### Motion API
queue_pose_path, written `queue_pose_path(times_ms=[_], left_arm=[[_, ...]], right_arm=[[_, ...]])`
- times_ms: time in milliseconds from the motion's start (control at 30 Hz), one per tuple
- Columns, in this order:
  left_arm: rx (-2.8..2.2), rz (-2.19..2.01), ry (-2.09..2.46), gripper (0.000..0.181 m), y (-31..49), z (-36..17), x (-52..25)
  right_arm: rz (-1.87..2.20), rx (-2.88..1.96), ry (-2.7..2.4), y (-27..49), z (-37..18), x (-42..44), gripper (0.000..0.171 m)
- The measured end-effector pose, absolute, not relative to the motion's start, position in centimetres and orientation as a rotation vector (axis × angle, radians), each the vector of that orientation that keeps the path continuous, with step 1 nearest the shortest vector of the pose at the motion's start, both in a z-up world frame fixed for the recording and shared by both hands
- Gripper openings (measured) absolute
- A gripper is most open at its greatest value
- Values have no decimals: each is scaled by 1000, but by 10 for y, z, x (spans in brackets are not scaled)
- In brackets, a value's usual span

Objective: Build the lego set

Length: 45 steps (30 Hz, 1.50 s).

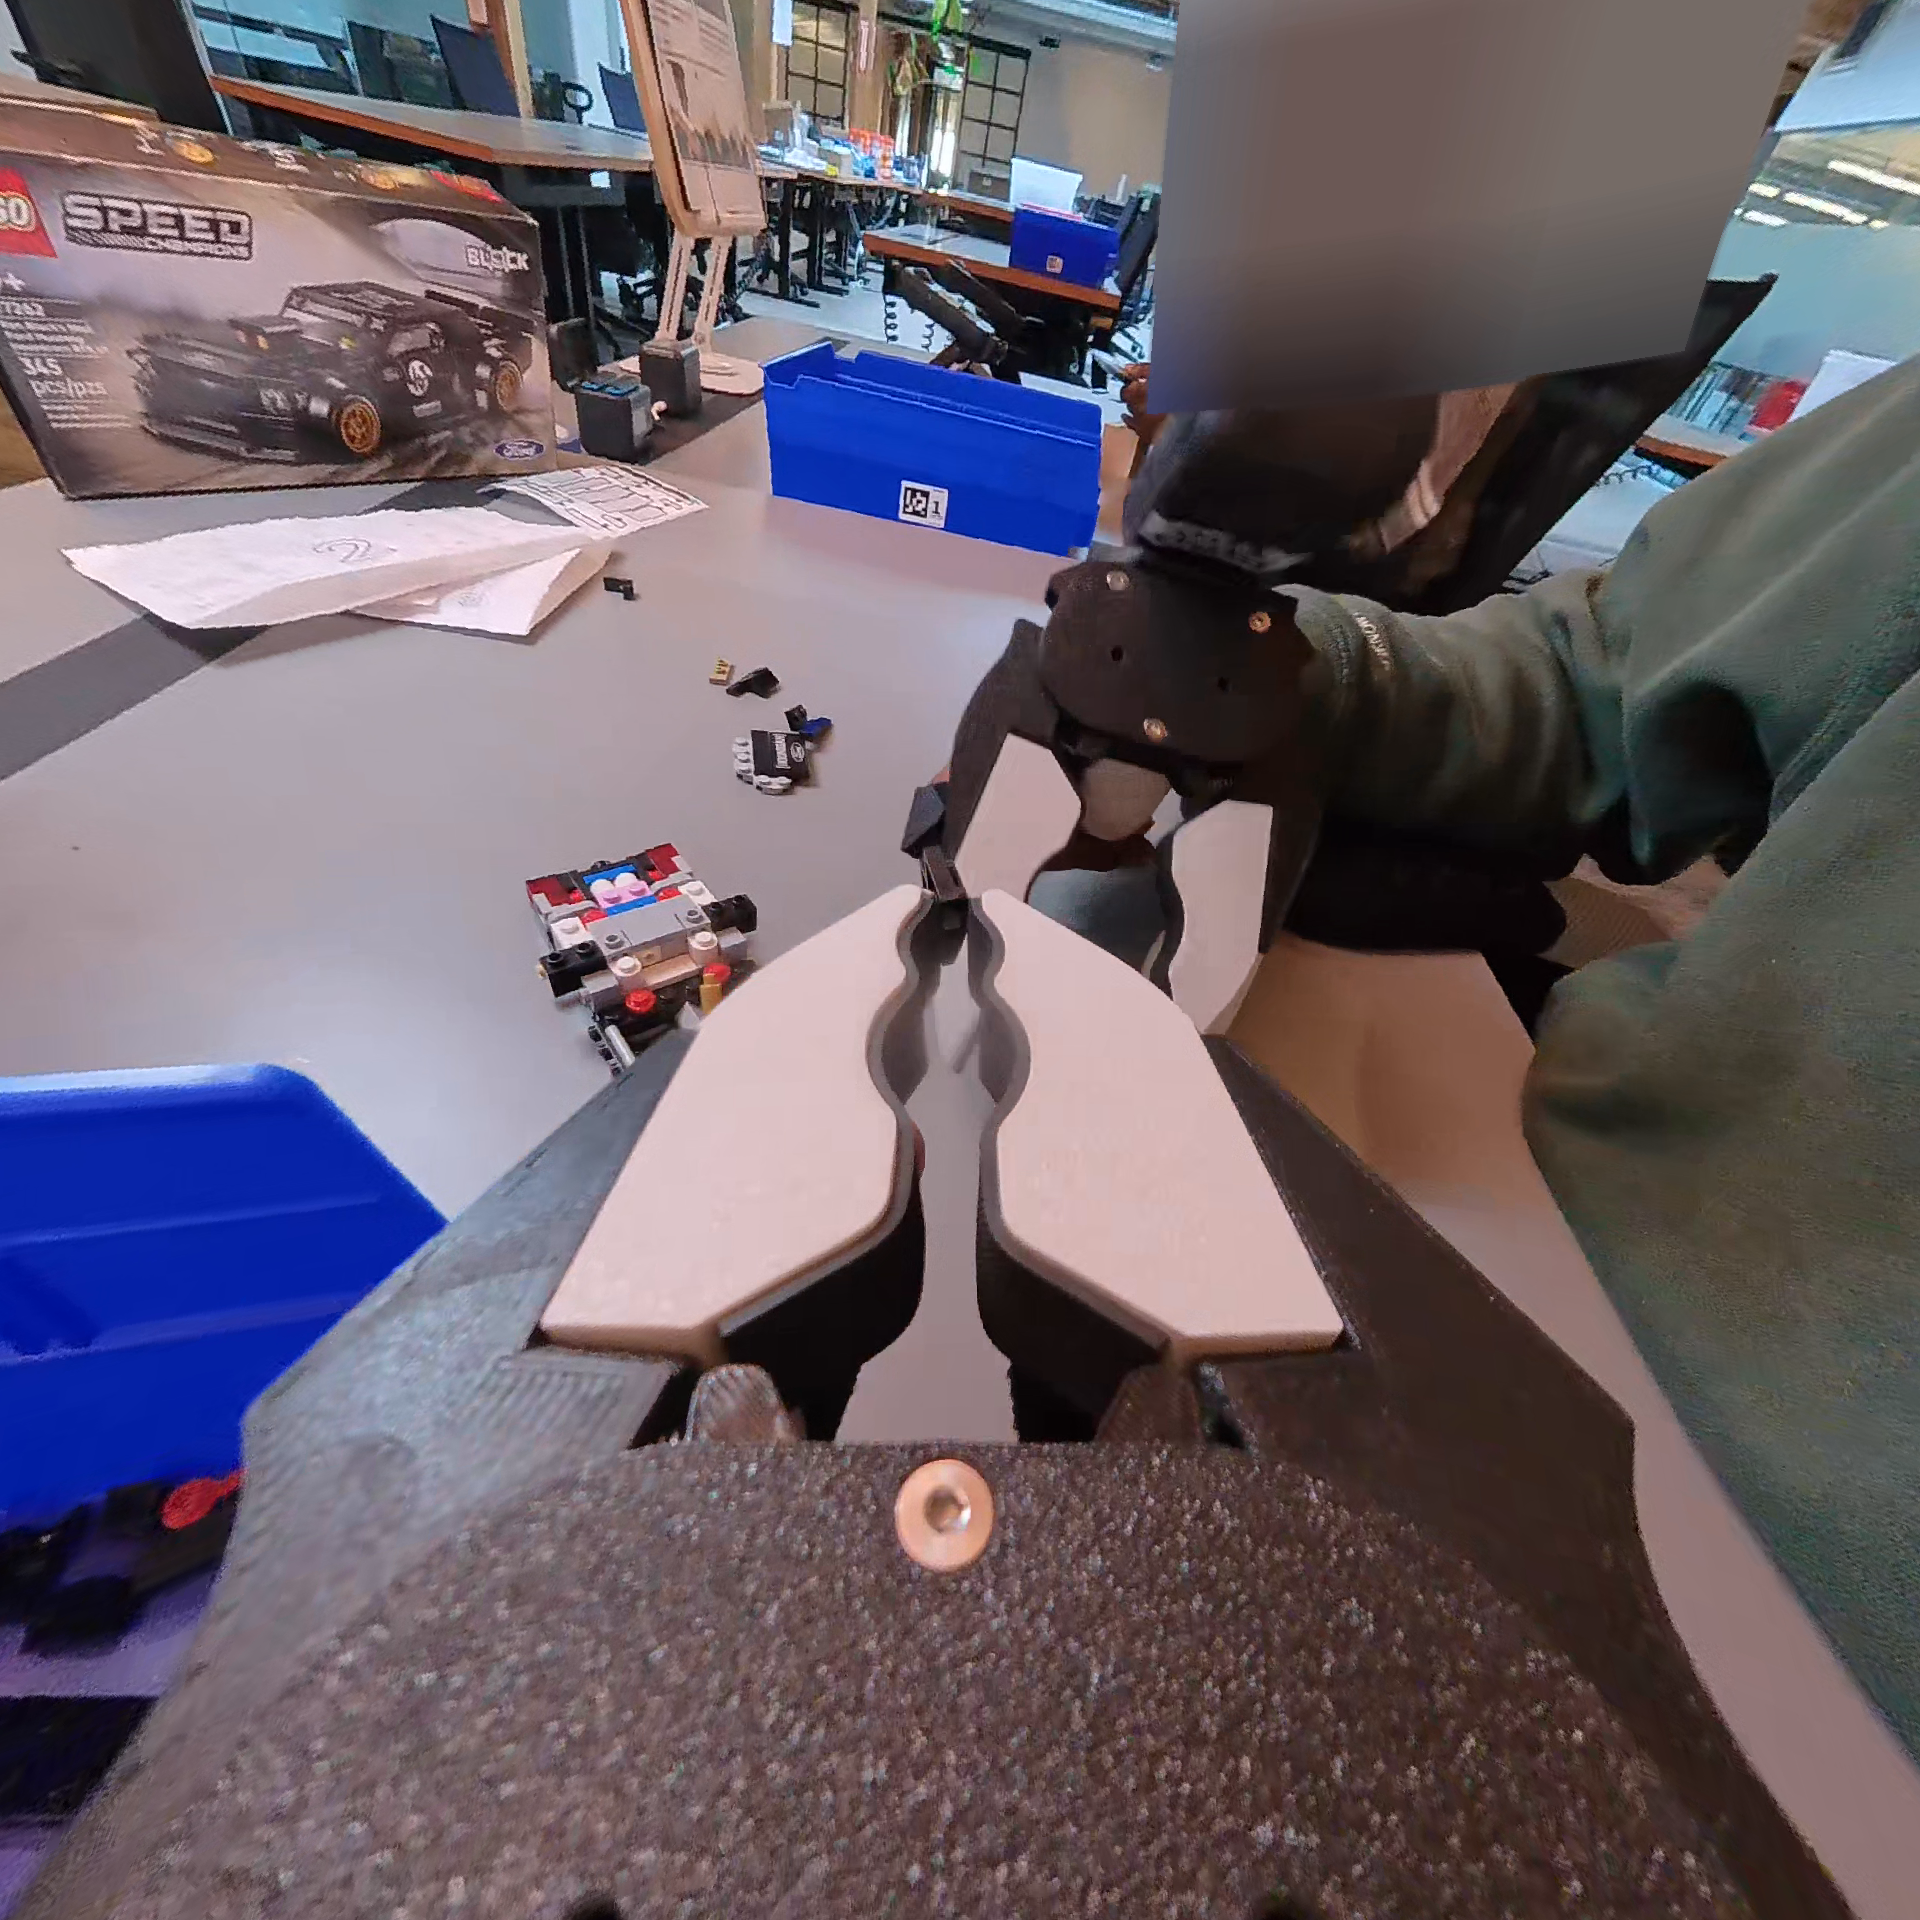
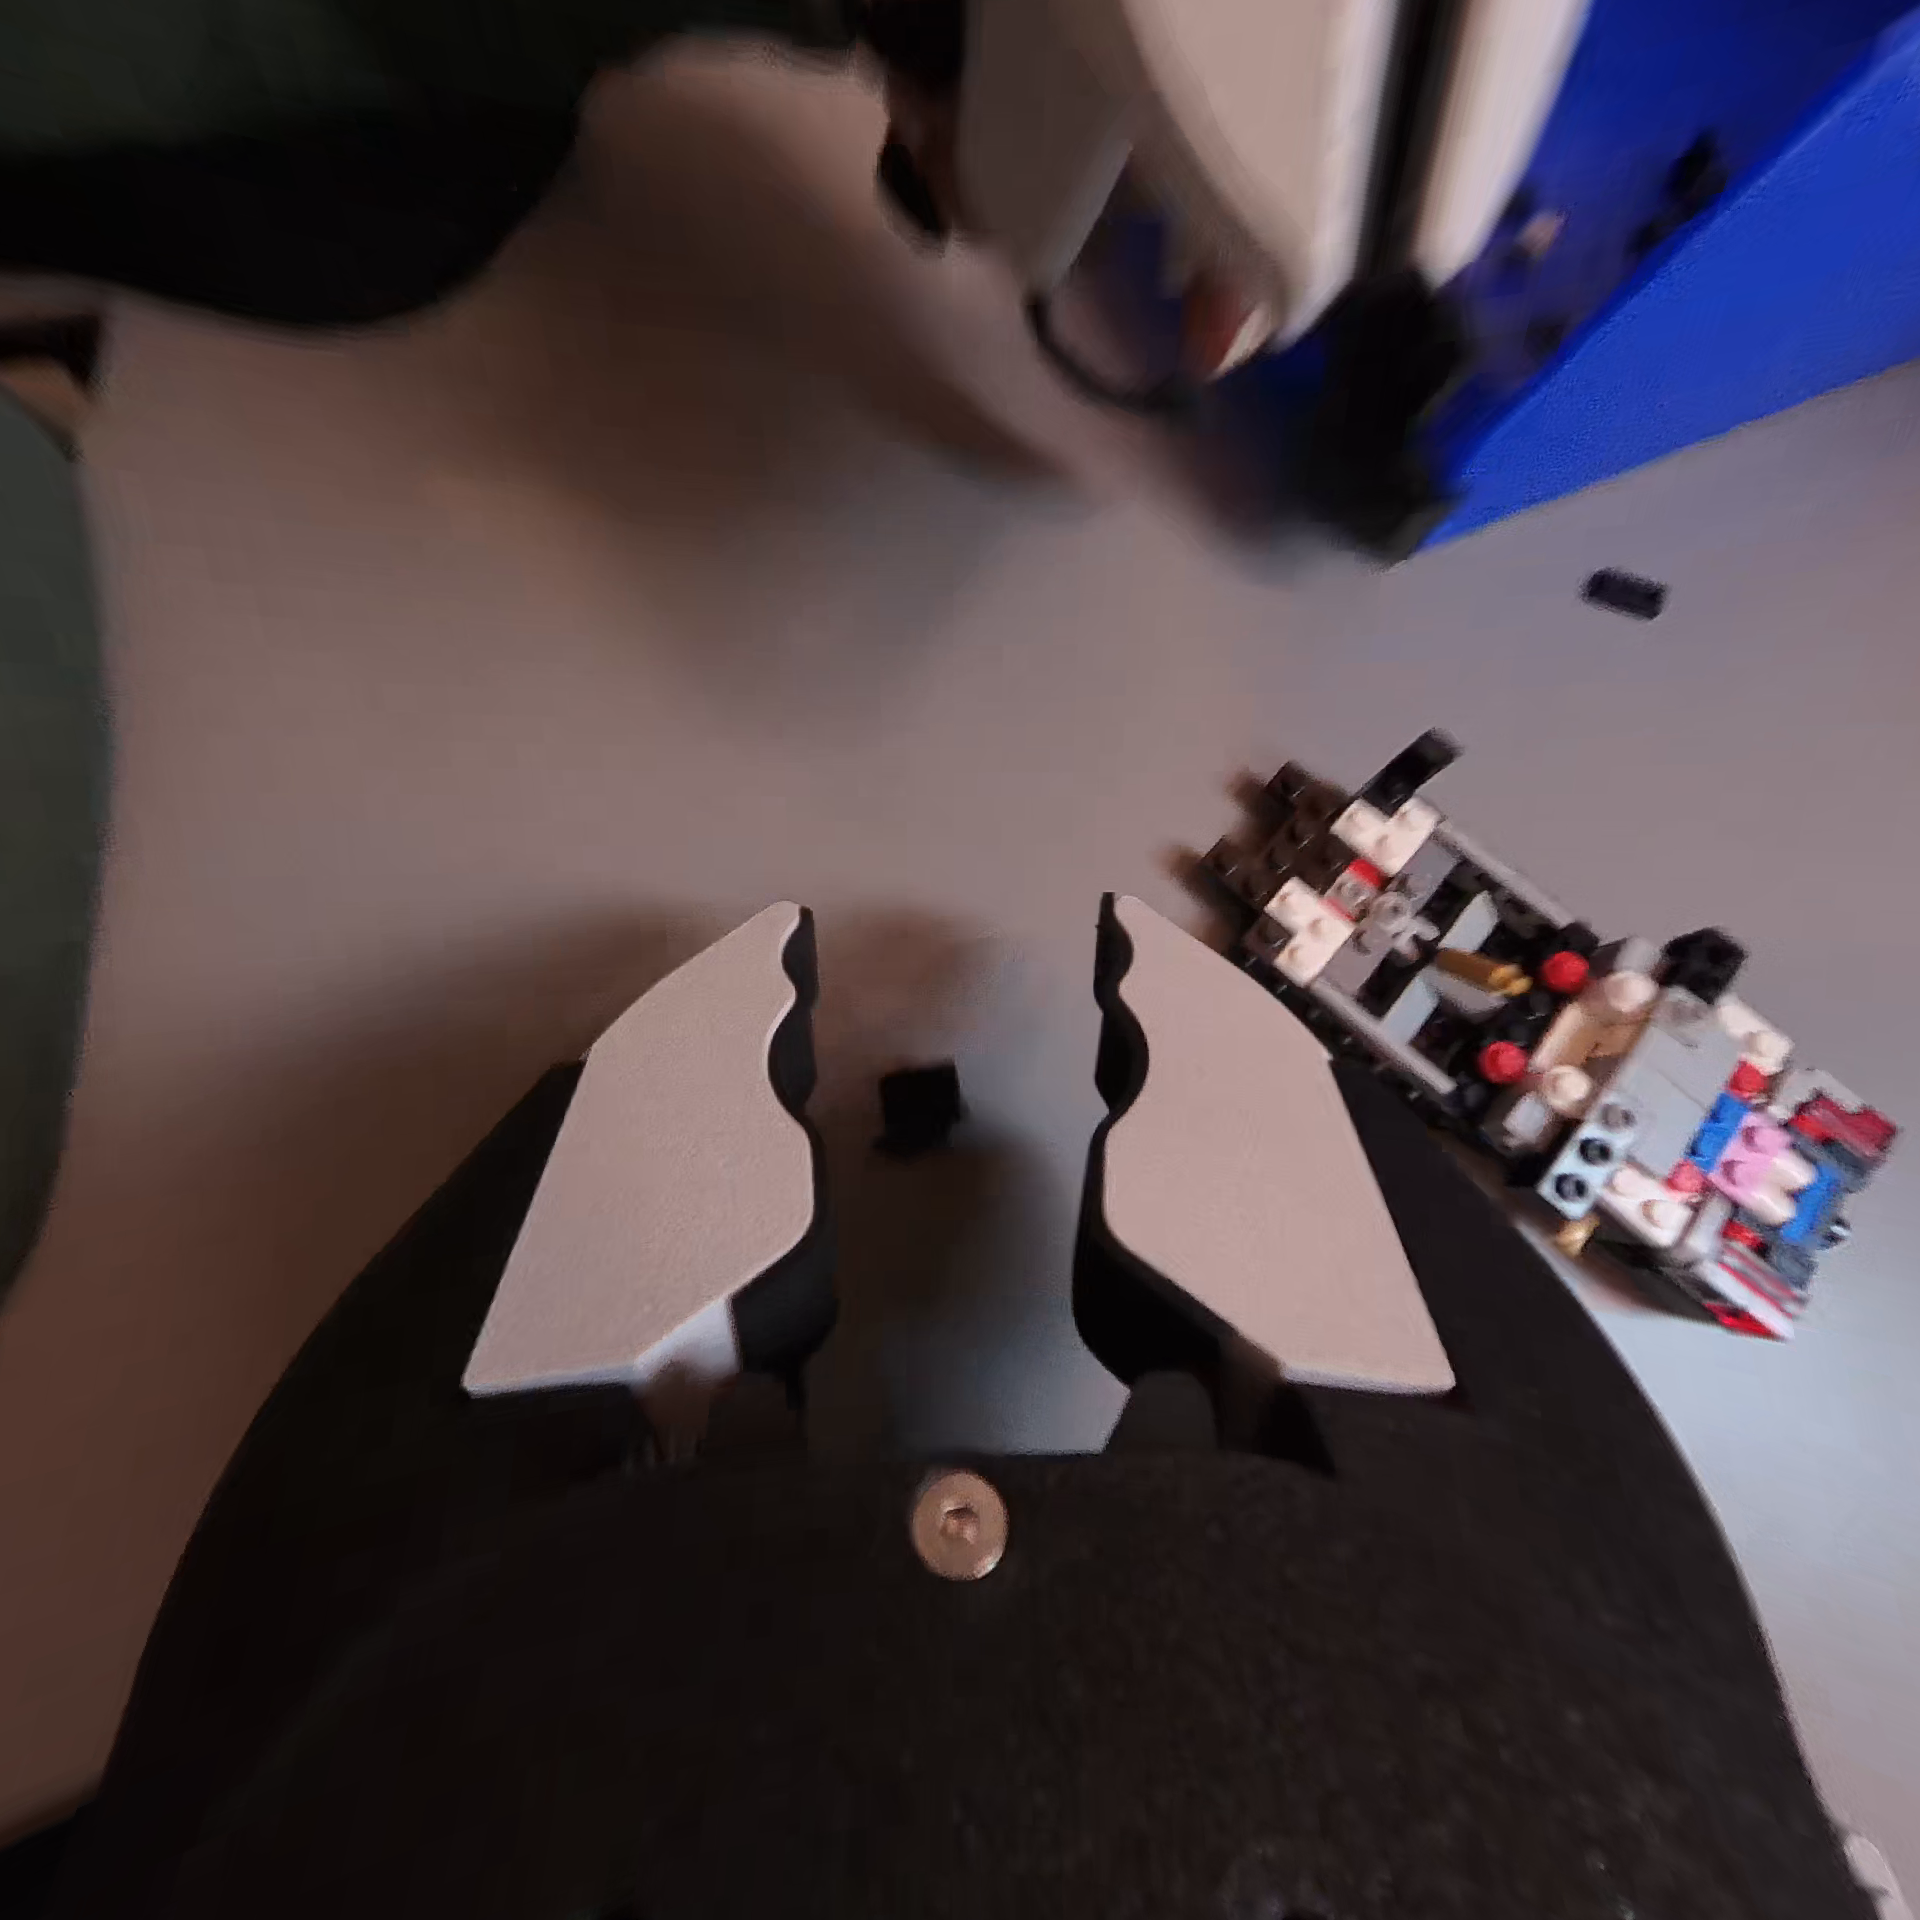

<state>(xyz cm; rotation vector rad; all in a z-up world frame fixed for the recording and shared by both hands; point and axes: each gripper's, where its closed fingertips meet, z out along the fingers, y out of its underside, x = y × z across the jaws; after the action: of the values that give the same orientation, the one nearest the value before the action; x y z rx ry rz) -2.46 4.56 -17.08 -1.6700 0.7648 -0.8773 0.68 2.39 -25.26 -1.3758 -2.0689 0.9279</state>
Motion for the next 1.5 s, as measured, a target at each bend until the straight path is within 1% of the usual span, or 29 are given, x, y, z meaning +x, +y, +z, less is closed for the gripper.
queue_pose_path(times_ms=[33, 167, 233, 367, 467, 633, 733, 833, 900, 1067, 1100, 1133, 1200, 1267, 1333, 1500], left_arm=[[-1662, -897, 763, 4, 45, -170, -24], [-1600, -1021, 771, 4, 35, -160, -16], [-1580, -1056, 780, 4, 31, -157, -12], [-1575, -1085, 787, 4, 29, -157, -5], [-1589, -1110, 780, 5, 29, -158, -3], [-1652, -972, 689, 5, 49, -159, -9], [-1721, -678, 729, 6, 62, -172, -14], [-1727, -408, 752, 0, 73, -176, -22], [-1722, -371, 776, 0, 73, -177, -24], [-1700, -662, 708, 0, 60, -164, -28], [-1690, -741, 692, 3, 57, -162, -28], [-1692, -832, 695, 17, 52, -162, -24], [-1713, -943, 720, 25, 45, -167, -16], [-1723, -972, 775, 22, 39, -173, -7], [-1701, -1022, 811, 8, 31, -172, -1], [-1687, -1111, 833, 5, 23, -167, 3]], right_arm=[[999, -1365, -1993, 26, -240, 2, 50], [1313, -1342, -1672, 36, -187, -6, 37], [1432, -1339, -1597, 35, -174, -5, 32], [1472, -1306, -1558, 31, -166, -7, 23], [1412, -1267, -1559, 31, -165, -7, 7], [1406, -1503, -1463, 47, -170, -11, 6], [1475, -1723, -1342, 57, -181, -14, 6], [1643, -1834, -1285, 51, -186, -15, 6], [1671, -1808, -1311, 43, -185, -17, 6], [1594, -1694, -1389, 44, -181, -15, 6], [1576, -1664, -1425, 42, -181, -14, 6], [1557, -1628, -1457, 40, -181, -13, 6], [1519, -1578, -1523, 34, -183, -13, 6], [1500, -1530, -1573, 28, -183, -12, 6], [1465, -1494, -1631, 22, -186, -11, 6], [1460, -1413, -1683, 14, -182, -8, 6]])
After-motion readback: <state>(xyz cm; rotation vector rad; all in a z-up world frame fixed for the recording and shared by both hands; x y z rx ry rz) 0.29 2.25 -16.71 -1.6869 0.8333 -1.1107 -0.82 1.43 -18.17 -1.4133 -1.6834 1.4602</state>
